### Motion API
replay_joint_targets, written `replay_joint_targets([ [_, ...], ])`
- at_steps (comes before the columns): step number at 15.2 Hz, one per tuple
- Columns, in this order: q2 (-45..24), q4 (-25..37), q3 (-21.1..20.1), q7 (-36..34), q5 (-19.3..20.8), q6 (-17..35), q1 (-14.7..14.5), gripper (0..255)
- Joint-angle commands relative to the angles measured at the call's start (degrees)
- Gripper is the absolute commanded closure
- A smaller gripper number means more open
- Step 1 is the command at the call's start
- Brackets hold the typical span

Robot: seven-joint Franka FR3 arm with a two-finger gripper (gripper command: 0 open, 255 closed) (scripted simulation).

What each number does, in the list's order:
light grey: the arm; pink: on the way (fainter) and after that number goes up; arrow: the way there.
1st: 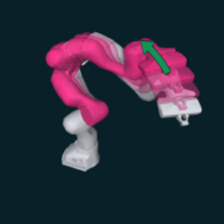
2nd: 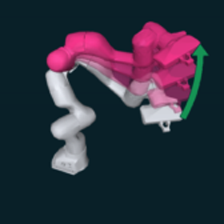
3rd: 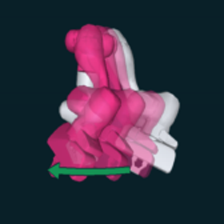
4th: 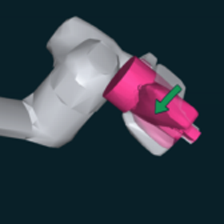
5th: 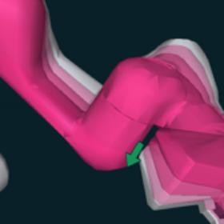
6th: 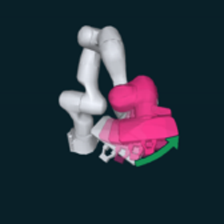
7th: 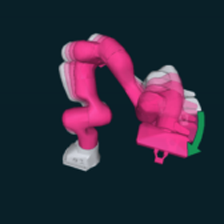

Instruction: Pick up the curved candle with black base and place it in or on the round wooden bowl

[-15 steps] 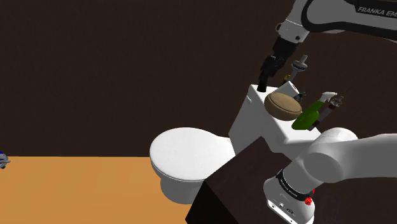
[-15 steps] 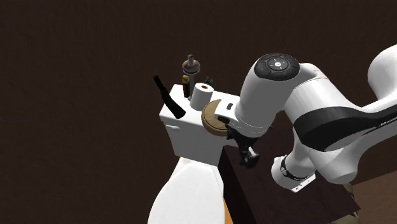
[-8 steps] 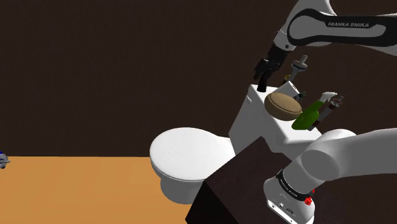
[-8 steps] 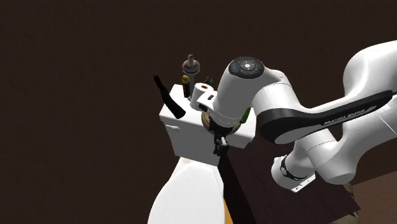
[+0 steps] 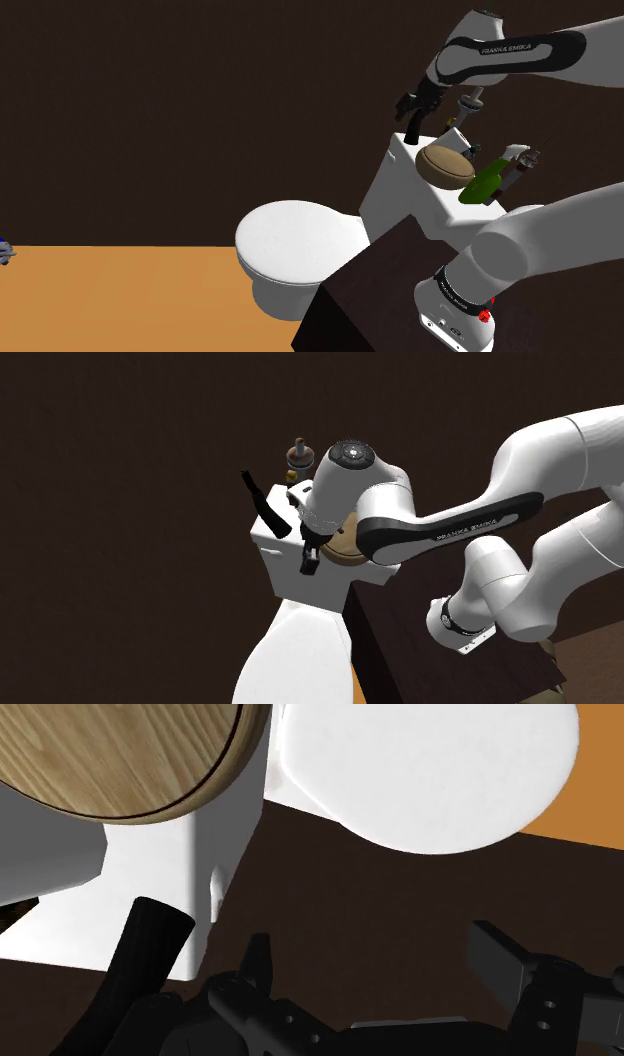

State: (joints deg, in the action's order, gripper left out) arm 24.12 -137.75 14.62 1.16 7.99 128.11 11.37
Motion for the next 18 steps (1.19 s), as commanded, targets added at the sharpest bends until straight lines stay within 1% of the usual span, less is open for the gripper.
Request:
replay_joint_targets([
  [1, -2.75, 0.75, 1.26, -0.79, 0.08, 3.8, 1.02, 0],
  [5, -8.54, 2.93, 3.81, -2.03, -0.61, 10.59, 2.65, 0],
  [9, -14.48, 5.72, 6.45, -2.68, -2.53, 16.76, 4.0, 0],
  [12, -19.0, 8.17, 8.38, -2.58, -5.03, 20.95, 4.91, 0],
  [15, -23.59, 10.91, 10.05, -1.81, -8.63, 24.71, 5.97, 0],
  [17, -26.67, 12.9, 10.91, -0.92, -11.65, 26.95, 6.86, 0],
  [18, -27.11, 13.2, 10.97, -0.77, -12.11, 27.25, 7.04, 0],
])
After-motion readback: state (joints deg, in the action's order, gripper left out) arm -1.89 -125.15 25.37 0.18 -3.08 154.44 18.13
